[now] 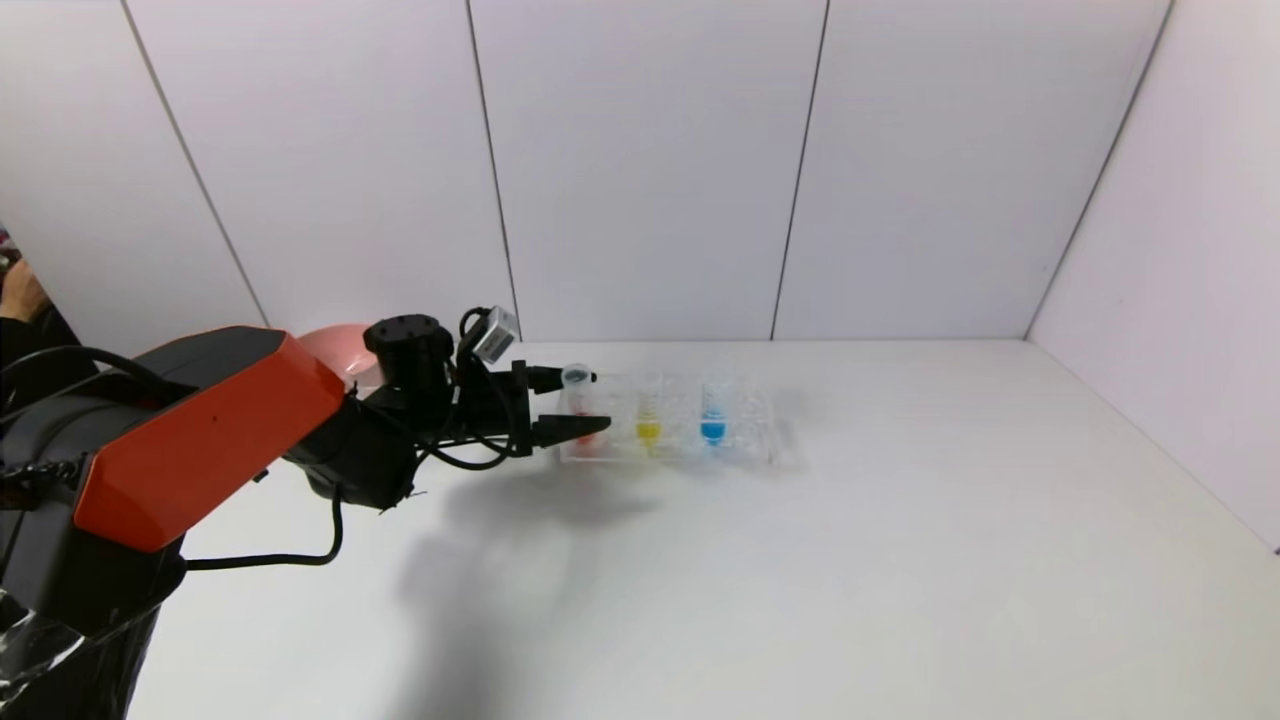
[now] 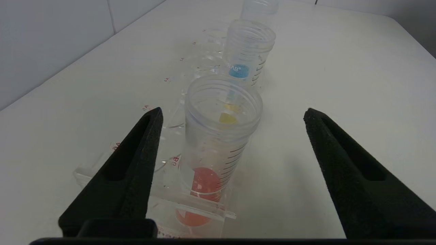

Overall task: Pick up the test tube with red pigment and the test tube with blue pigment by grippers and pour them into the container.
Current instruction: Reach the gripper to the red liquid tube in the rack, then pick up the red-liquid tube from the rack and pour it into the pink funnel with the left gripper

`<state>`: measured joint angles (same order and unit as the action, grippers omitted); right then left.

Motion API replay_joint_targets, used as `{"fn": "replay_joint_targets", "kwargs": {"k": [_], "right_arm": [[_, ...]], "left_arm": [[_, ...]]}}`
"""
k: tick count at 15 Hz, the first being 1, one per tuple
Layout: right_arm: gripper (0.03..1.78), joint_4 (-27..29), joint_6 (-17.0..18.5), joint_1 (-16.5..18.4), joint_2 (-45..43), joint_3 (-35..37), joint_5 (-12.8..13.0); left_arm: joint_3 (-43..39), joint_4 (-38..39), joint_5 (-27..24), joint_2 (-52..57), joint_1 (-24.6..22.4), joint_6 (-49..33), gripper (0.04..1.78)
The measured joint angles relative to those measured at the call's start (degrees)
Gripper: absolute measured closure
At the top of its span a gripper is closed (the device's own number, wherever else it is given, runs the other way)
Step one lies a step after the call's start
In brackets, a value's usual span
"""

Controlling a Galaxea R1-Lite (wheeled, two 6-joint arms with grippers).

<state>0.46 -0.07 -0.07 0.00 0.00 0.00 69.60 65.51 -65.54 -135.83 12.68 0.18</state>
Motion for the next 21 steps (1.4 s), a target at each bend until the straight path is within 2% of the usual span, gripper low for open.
{"fn": "replay_joint_targets", "kwargs": {"k": [2, 4, 5, 6, 21], "right_arm": [[0.04, 0.0, 0.0, 0.0, 0.0, 0.0, 0.0], [0.04, 0.0, 0.0, 0.0, 0.0, 0.0, 0.0], [0.04, 0.0, 0.0, 0.0, 0.0, 0.0, 0.0], [0.04, 0.0, 0.0, 0.0, 0.0, 0.0, 0.0], [0.04, 0.0, 0.0, 0.0, 0.0, 0.0, 0.0]], "left_arm": [[0.1, 0.0, 0.1, -0.1, 0.0, 0.0, 0.71], [0.3, 0.0, 0.2, -0.1, 0.1, 0.0, 1.10], [0.4, 0.1, 0.3, -0.2, 0.1, 0.0, 1.24], [0.4, 0.2, 0.3, -0.2, 0.1, 0.1, 1.30], [0.9, -0.4, 1.2, 3.0, 0.2, -2.0, 1.32]]}}
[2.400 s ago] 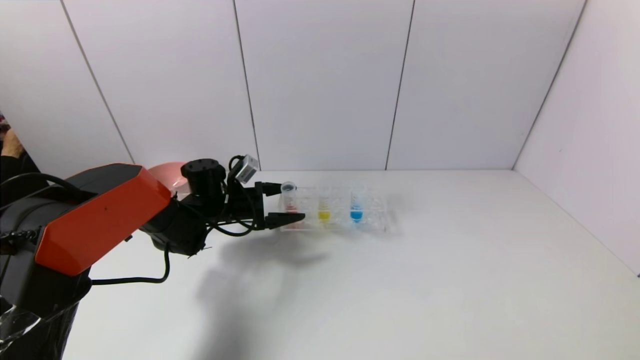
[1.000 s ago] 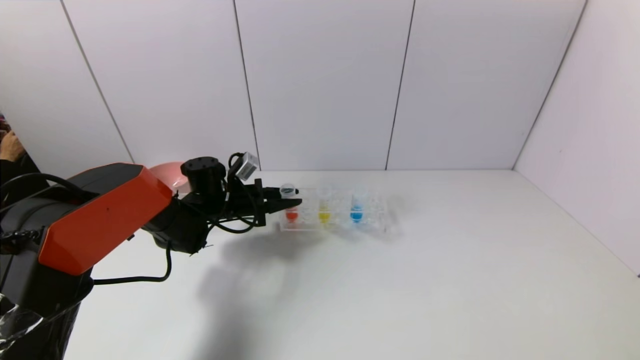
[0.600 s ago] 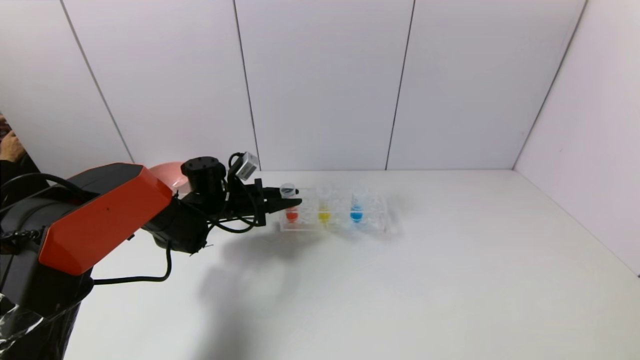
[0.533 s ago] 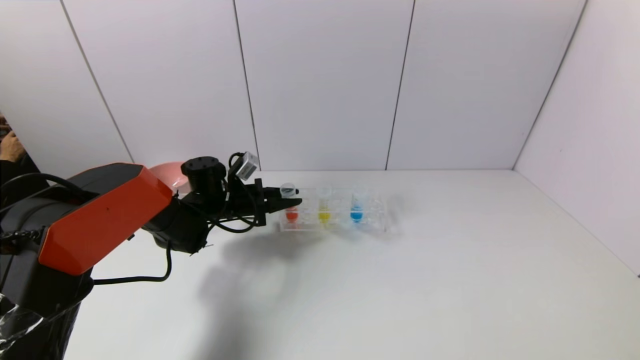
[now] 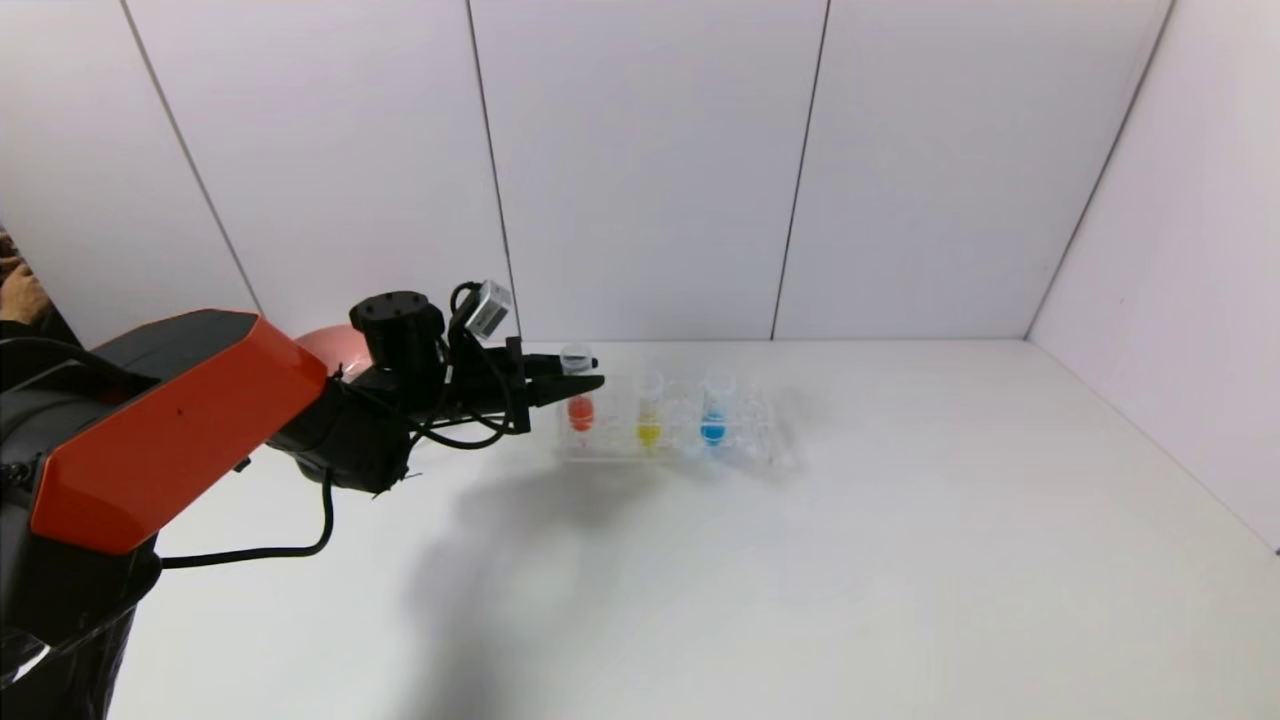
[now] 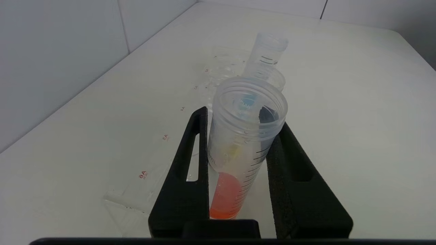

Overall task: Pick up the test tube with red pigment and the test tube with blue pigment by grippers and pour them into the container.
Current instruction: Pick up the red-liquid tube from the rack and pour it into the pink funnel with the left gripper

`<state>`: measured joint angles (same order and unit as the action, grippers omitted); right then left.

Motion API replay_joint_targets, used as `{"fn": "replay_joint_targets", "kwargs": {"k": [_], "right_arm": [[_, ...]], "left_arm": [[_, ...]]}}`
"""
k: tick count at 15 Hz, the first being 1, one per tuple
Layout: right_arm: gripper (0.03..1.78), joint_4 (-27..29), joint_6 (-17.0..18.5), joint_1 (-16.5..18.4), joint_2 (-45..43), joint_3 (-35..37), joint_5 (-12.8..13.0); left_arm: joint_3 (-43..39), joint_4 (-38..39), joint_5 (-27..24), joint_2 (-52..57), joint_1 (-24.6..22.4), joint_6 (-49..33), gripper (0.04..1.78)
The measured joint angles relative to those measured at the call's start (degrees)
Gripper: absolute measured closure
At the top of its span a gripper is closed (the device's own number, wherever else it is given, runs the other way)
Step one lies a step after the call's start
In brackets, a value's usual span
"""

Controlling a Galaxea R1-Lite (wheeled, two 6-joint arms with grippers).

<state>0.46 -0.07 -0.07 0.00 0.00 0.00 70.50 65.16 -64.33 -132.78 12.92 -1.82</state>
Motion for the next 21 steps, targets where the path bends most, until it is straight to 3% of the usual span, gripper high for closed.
{"fn": "replay_joint_targets", "kwargs": {"k": [5, 11, 21], "right_arm": [[0.04, 0.0, 0.0, 0.0, 0.0, 0.0, 0.0], [0.04, 0.0, 0.0, 0.0, 0.0, 0.0, 0.0], [0.04, 0.0, 0.0, 0.0, 0.0, 0.0, 0.0]], "left_arm": [[1.8, -0.8, 0.1, 4.1, -0.4, -3.1, 1.32], [3.6, -7.4, 1.0, 9.6, -2.2, -3.2, 1.32], [-4.2, -12.5, 21.0, 22.0, -6.2, -2.8, 1.32]]}}
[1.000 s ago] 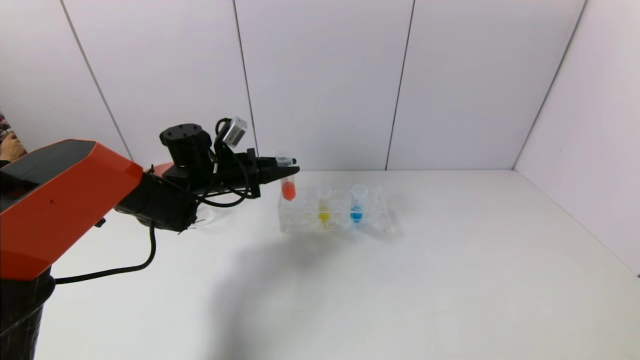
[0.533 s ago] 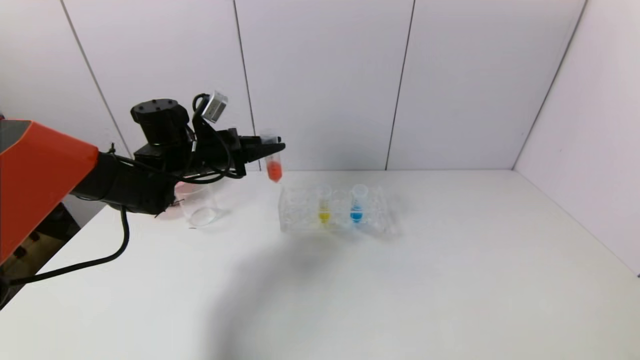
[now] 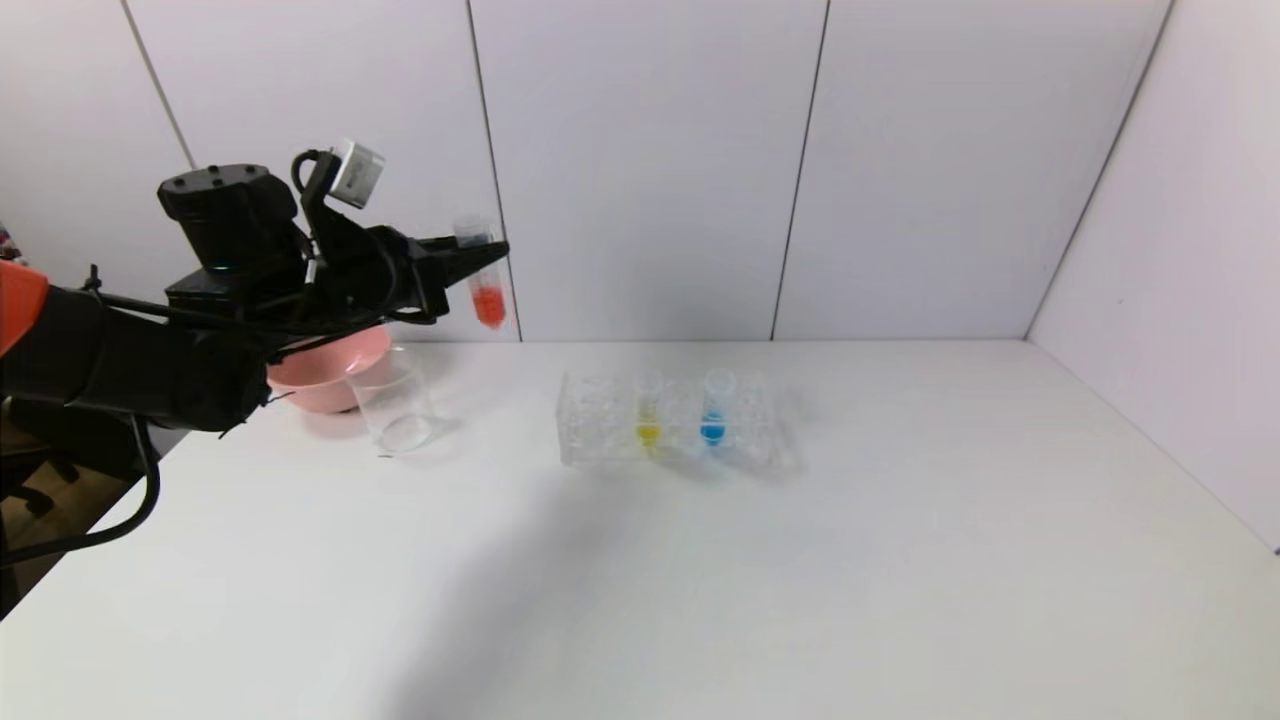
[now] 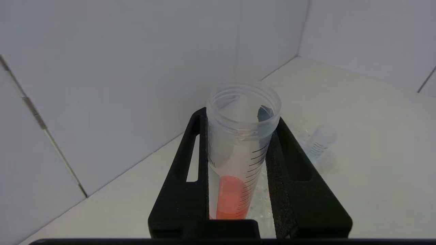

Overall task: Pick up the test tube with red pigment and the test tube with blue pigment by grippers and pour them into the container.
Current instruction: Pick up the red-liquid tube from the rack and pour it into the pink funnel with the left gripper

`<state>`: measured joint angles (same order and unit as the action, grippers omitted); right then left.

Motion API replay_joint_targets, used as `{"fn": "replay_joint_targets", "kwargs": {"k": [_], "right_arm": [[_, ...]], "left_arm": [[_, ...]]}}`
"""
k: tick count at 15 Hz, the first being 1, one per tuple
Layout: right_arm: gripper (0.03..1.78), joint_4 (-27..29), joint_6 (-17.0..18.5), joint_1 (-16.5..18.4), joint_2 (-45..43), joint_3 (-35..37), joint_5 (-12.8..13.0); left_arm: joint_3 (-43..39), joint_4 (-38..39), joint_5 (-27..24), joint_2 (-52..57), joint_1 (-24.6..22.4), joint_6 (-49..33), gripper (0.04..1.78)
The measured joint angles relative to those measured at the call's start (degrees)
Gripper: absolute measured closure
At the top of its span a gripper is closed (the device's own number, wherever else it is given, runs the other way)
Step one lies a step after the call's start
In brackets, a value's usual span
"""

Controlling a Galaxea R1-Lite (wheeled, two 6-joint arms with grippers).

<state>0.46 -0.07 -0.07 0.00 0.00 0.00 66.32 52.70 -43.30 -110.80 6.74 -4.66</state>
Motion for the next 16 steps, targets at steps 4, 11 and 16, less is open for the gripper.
{"fn": "replay_joint_targets", "kwargs": {"k": [4, 11, 16], "right_arm": [[0.04, 0.0, 0.0, 0.0, 0.0, 0.0, 0.0], [0.04, 0.0, 0.0, 0.0, 0.0, 0.0, 0.0], [0.04, 0.0, 0.0, 0.0, 0.0, 0.0, 0.0]], "left_arm": [[-2.6, -3.4, 10.5, 3.6, -0.2, 0.4, 1.32], [-6.5, -4.5, 15.1, 7.9, -5.8, 3.3, 1.32], [-10.0, -4.2, 14.7, 10.4, -11.1, 3.2, 1.32]]}}
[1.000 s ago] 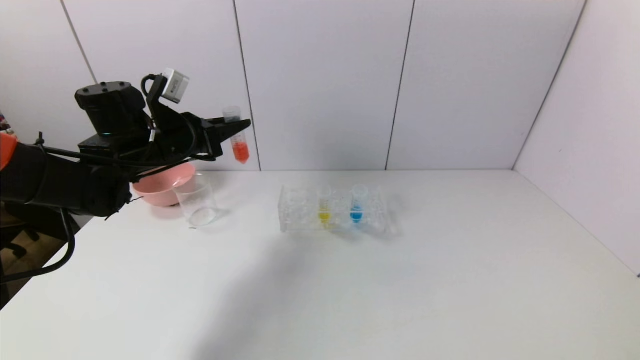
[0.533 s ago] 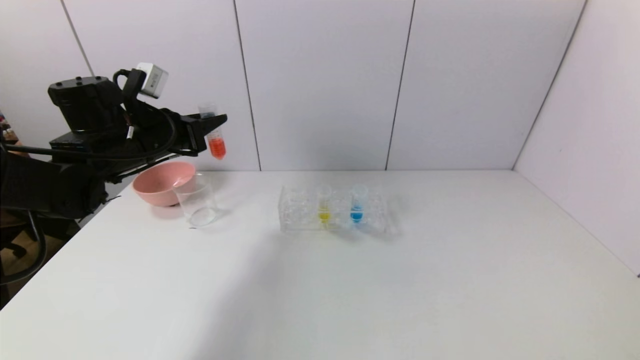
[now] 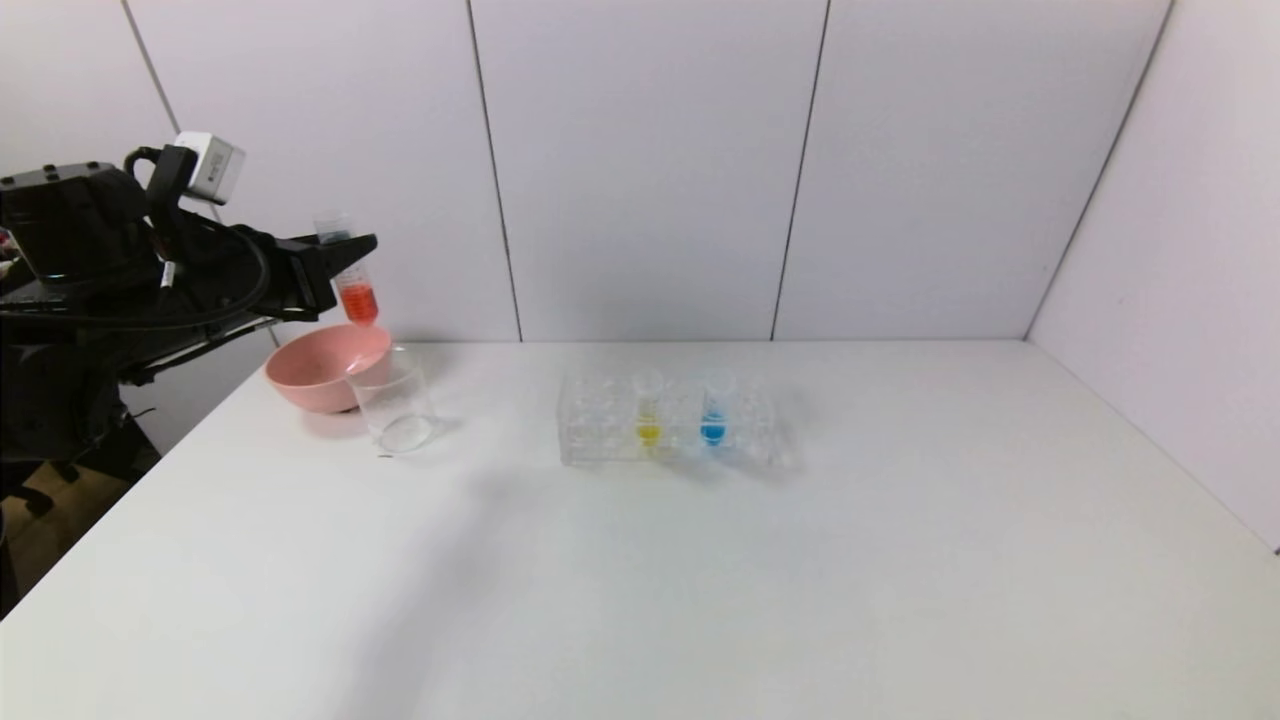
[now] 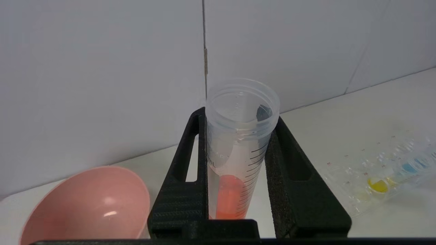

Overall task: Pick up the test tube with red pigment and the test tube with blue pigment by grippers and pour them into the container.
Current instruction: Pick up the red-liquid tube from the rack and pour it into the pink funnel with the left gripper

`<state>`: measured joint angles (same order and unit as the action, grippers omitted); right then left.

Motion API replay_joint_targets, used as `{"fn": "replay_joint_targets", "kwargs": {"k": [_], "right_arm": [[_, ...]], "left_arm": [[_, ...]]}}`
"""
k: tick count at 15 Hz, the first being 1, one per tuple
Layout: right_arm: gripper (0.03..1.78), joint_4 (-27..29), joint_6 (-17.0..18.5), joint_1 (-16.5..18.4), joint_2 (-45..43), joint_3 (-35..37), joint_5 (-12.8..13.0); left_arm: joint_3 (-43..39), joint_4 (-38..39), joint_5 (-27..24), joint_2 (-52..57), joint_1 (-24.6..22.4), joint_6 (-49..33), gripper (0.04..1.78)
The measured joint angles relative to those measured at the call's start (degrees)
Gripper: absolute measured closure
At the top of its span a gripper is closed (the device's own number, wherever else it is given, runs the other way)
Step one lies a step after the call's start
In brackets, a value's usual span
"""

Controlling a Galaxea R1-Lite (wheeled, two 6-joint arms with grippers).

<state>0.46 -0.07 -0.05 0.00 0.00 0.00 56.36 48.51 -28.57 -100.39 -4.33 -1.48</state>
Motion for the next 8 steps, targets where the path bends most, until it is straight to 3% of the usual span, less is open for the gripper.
{"fn": "replay_joint_targets", "kwargs": {"k": [8], "right_arm": [[0.04, 0.0, 0.0, 0.0, 0.0, 0.0, 0.0]], "left_arm": [[-2.8, 0.3, -0.6, 2.1, -8.9, -0.6, 1.32]]}}
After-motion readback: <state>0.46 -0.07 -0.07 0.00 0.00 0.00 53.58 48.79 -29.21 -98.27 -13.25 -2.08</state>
